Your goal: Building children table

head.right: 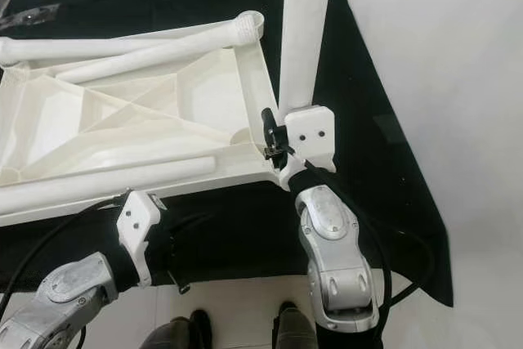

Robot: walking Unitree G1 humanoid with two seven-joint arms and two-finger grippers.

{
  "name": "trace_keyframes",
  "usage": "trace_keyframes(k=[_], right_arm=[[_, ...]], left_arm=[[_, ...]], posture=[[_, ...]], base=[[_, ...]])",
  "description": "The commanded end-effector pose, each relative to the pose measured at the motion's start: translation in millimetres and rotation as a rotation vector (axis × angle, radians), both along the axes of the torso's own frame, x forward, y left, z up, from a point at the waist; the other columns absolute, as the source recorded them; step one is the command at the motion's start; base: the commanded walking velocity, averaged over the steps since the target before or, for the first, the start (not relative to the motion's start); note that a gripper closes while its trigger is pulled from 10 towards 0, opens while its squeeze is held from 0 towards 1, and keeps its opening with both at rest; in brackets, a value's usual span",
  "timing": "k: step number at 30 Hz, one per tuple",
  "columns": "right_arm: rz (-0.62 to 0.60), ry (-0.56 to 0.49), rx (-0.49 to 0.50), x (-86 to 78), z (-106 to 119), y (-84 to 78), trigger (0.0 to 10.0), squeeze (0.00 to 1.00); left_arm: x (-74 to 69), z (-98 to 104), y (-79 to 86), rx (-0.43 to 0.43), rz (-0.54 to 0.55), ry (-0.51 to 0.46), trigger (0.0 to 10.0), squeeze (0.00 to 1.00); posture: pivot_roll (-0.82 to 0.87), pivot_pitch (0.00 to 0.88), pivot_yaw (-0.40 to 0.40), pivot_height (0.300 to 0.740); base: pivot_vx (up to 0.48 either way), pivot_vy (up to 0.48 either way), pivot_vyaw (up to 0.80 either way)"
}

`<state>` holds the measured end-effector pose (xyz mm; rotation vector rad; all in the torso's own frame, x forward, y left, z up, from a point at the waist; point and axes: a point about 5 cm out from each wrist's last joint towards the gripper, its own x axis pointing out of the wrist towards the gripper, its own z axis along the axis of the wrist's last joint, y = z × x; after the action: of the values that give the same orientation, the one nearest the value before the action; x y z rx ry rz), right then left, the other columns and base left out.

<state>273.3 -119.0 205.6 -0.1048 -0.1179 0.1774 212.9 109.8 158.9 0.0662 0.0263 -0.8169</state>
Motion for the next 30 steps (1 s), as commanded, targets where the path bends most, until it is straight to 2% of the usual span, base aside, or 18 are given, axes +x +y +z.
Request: trace_keyframes(k=[1, 3, 4, 5, 6, 8, 9, 10, 11, 13, 14, 16, 18, 19, 21, 25, 26, 30], right_arm=[[0.038, 0.229, 0.020, 1.7, -41, -1.1, 10.0, 1.00], [0.076, 0.208, 0.051, 3.1, -36, -1.1, 10.0, 1.00], [0.129, 0.170, 0.091, 6.4, -30, -2.3, 10.0, 1.00], [0.241, 0.101, 0.106, 10.4, -18, -4.3, 10.0, 1.00], [0.241, 0.101, 0.106, 10.4, -18, -4.3, 10.0, 1.00], [0.401, 0.014, 0.099, 14.6, 0, -8.7, 10.0, 1.00], [0.401, 0.014, 0.099, 14.6, 0, -8.7, 10.0, 1.00], [0.482, -0.009, 0.073, 16.4, 7, -13.7, 10.0, 1.00], [0.557, -0.018, 0.030, 18.1, 11, -19.3, 10.0, 0.15], [0.605, -0.021, -0.001, 19.0, 14, -23.4, 10.0, 0.15], [0.671, -0.008, -0.043, 19.9, 13, -28.6, 10.0, 0.00], [0.736, 0.013, -0.077, 20.8, 10, -34.1, 10.0, 0.00], [0.793, 0.044, -0.105, 29.1, 9, -40.1, 10.0, 0.00], [0.793, 0.044, -0.105, 29.1, 9, -40.1, 10.0, 0.00], [0.831, 0.065, -0.095, 42.0, 11, -44.1, 10.0, 0.00], [0.842, 0.073, -0.088, 52.8, 12, -46.5, 10.0, 0.00], [0.840, 0.077, -0.083, 58.6, 12, -47.7, 0.0, 0.00], [0.857, 0.085, -0.074, 66.9, 11, -50.3, 0.0, 0.00]], left_arm=[[0.0, -6, 0.9, 0.007, 0.005, 0.017, 10.0, 0.00], [0.9, -6, 0.6, 0.007, 0.004, 0.015, 10.0, 0.00], [2.3, -6, -0.2, 0.006, 0.002, 0.013, 10.0, 0.00], [3.7, -7, -1.5, 0.003, 0.001, 0.009, 10.0, 0.00], [3.7, -7, -1.5, 0.003, 0.001, 0.009, 10.0, 0.00], [5.8, -7, -4.0, -0.002, 0.000, 0.000, 10.0, 0.00], [5.8, -7, -4.0, -0.002, 0.000, 0.000, 10.0, 0.00], [6.8, -8, -5.5, -0.004, 0.001, -0.006, 10.0, 0.00], [7.7, -8, -6.5, -0.007, 0.002, -0.011, 10.0, 0.00], [8.2, -8, -7.2, -0.010, 0.004, -0.014, 10.0, 0.00], [8.7, -8, -8.4, -0.014, 0.004, -0.016, 10.0, 0.00], [9.7, -9, -10.0, -0.018, 0.003, -0.019, 10.0, 0.00], [10.0, -9, -11.4, -0.026, 0.002, -0.022, 10.0, 0.00], [10.0, -9, -11.4, -0.026, 0.002, -0.022, 10.0, 0.00], [10.9, -10, -12.4, -0.036, 0.005, -0.028, 10.0, 0.00], [12.0, -11, -13.4, -0.040, 0.008, -0.032, 10.0, 0.00], [11.9, -11, -13.6, -0.043, 0.011, -0.035, 10.0, 0.00], [9.9, -11, -12.4, -0.048, 0.021, -0.040, 10.0, 0.00]], posture=[[0.02, 0.249, 0.063, 0.740], [0.02, 0.249, 0.063, 0.740], [0.02, 0.240, 0.062, 0.740], [0.02, 0.232, 0.061, 0.740], [0.02, 0.232, 0.061, 0.740], [0.02, 0.214, 0.054, 0.740], [0.02, 0.214, 0.054, 0.740], [0.02, 0.207, 0.050, 0.740], [0.02, 0.200, 0.045, 0.740], [0.02, 0.200, 0.045, 0.740], [0.02, 0.183, 0.036, 0.740], [0.02, 0.180, 0.035, 0.740], [0.02, 0.164, 0.028, 0.740], [0.02, 0.164, 0.028, 0.740], [0.02, 0.149, 0.020, 0.740], [0.03, 0.138, 0.011, 0.740], [0.03, 0.136, 0.008, 0.740], [0.04, 0.135, 0.004, 0.740]], base=[[0.000, 0.000, 0.00], [0.000, 0.000, 0.00], [0.000, 0.000, 0.00], [0.000, 0.000, 0.00], [0.000, 0.000, 0.00], [0.000, 0.000, 0.00], [0.000, 0.000, 0.00], [0.000, 0.000, 0.00], [0.000, 0.000, 0.00], [0.000, 0.000, 0.00], [0.000, 0.000, 0.00], [0.000, 0.000, 0.00], [0.000, 0.000, 0.00], [0.000, 0.000, 0.00], [0.000, 0.000, 0.00], [0.000, 0.000, 0.00], [0.000, 0.000, 0.00], [0.000, 0.000, 0.00]])
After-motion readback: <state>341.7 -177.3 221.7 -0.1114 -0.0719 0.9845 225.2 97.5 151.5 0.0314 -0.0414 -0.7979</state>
